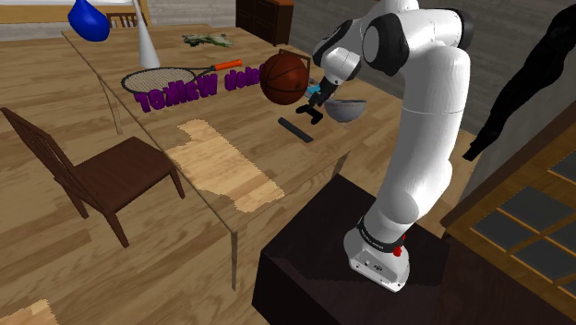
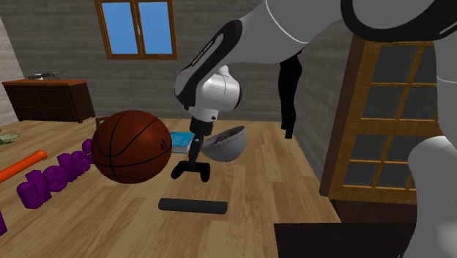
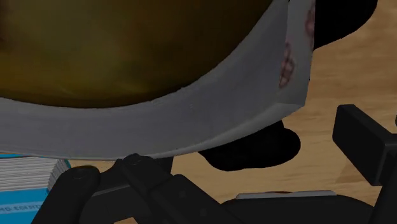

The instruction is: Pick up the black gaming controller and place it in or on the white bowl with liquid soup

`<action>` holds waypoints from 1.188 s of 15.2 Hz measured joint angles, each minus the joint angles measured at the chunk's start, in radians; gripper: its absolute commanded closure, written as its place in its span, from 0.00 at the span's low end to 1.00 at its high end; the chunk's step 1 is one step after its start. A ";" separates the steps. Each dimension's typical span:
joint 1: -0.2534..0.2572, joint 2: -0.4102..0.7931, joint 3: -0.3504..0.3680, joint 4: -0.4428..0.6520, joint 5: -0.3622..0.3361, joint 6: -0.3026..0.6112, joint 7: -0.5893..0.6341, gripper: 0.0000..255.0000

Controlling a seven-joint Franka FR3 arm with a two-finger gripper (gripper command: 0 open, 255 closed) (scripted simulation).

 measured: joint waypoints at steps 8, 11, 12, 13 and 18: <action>-0.002 -0.007 -0.005 -0.022 -0.008 -0.022 0.004 1.00; -0.002 -0.008 -0.005 -0.023 -0.008 -0.021 0.004 1.00; -0.002 -0.009 -0.005 -0.023 -0.008 -0.021 0.004 1.00; -0.002 -0.008 -0.005 -0.023 -0.008 -0.021 0.004 1.00; 0.002 -0.019 -0.014 -0.016 -0.026 -0.039 0.020 1.00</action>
